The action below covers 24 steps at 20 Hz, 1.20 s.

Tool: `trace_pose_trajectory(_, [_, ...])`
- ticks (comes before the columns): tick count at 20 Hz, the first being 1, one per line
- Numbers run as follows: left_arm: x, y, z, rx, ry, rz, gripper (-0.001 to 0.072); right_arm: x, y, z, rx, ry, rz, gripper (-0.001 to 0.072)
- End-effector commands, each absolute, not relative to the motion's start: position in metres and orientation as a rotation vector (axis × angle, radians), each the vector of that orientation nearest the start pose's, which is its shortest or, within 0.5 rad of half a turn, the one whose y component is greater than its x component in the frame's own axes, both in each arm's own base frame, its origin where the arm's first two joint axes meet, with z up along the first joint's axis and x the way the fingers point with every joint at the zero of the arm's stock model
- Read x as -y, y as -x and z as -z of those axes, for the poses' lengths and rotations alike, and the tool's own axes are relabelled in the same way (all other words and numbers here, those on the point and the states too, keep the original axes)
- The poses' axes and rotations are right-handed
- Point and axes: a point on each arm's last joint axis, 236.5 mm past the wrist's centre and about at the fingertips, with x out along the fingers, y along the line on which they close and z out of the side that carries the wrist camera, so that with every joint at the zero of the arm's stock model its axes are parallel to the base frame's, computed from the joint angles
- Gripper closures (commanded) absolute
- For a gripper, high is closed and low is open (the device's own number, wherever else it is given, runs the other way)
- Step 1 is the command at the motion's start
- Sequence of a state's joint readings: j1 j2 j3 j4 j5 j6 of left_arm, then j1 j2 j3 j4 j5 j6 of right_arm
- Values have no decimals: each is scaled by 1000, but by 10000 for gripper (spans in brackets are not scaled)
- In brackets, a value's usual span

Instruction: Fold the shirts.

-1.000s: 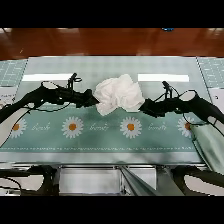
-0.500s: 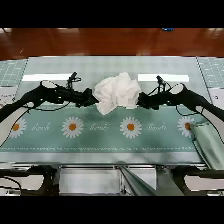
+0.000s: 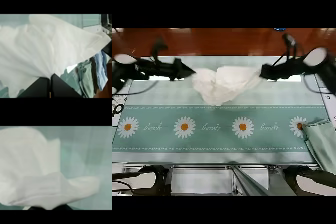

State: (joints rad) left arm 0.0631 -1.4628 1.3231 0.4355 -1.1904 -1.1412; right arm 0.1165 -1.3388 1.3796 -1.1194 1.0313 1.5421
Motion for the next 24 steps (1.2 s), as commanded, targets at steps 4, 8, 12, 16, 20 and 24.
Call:
trace_pose_trajectory(4, [128,-414,-341,-465,440,801,691,-123,-371,-318,-623,-154,-414,684])
trace_pose_trajectory(8, [121,-339,-415,-292,287,777,691,-112,-285,-376,-498,-101,-431,684])
trace_pose_trajectory(12, [109,-272,-433,-232,74,634,691,-97,-217,-403,-407,-85,-405,684])
trace_pose_trajectory(16, [95,-236,-398,-370,-44,483,691,-53,-179,-411,-344,-96,-234,684])
trace_pose_trajectory(20, [71,-228,-338,-521,-39,354,691,-37,-171,-359,-505,-104,-152,684])
trace_pose_trajectory(24, [70,-248,-236,-779,72,371,691,-59,-202,-263,-752,-129,-206,684])
